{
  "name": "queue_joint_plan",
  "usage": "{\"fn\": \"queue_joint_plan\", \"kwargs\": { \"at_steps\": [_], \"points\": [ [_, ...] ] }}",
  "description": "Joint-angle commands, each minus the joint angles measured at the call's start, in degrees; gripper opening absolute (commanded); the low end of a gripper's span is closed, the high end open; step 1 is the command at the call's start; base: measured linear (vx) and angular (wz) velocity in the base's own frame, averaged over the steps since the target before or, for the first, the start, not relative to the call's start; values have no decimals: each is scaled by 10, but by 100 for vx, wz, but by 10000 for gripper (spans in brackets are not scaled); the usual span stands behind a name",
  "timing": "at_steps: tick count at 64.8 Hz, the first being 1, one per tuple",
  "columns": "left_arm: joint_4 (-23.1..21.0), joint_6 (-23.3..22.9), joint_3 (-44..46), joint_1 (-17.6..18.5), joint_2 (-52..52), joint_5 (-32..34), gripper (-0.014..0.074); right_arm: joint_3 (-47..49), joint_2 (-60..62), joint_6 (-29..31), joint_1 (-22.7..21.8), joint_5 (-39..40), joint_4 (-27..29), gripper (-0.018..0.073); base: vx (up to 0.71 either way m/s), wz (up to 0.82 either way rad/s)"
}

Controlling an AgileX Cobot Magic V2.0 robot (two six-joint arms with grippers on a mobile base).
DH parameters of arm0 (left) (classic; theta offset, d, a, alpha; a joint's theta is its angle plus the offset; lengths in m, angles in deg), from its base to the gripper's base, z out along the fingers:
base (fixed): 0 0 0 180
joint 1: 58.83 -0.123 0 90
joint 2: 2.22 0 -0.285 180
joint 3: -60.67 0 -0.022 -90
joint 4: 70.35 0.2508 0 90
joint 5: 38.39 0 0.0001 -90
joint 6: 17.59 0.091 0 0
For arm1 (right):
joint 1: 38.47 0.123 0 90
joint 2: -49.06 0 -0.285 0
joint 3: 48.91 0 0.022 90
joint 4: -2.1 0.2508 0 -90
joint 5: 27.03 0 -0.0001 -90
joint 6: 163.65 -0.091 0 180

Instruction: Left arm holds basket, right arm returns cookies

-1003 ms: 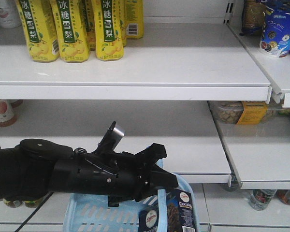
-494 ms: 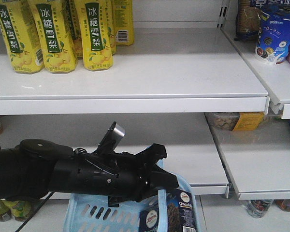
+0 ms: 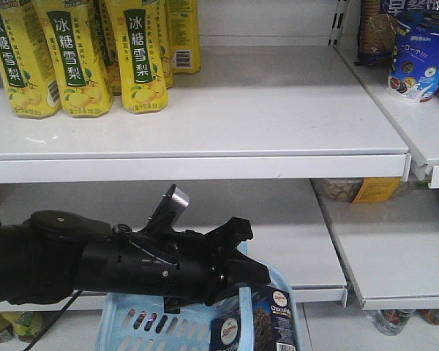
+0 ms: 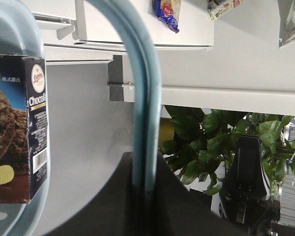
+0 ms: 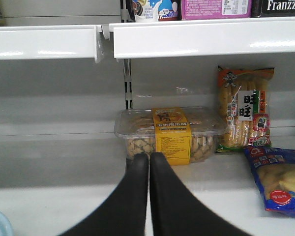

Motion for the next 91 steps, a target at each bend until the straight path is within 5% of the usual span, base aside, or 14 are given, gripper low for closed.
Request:
{"fn": "queue_joint_plan", "kwargs": {
  "at_steps": [1, 62, 77, 91],
  "points": [
    [-32, -1, 16, 1, -24, -27, -6, 1, 6, -1, 0, 44, -2, -8, 0, 0],
    [-32, -1, 16, 1, -24, -27, -6, 1, 6, -1, 0, 44, -2, -8, 0, 0],
    [-32, -1, 16, 1, -24, -27, -6, 3, 6, -1, 0, 135, -1, -8, 0, 0],
    [-32, -1, 16, 1, -24, -27, -6, 84, -36, -20, 0, 70, 53, -8, 0, 0]
  ]
}}
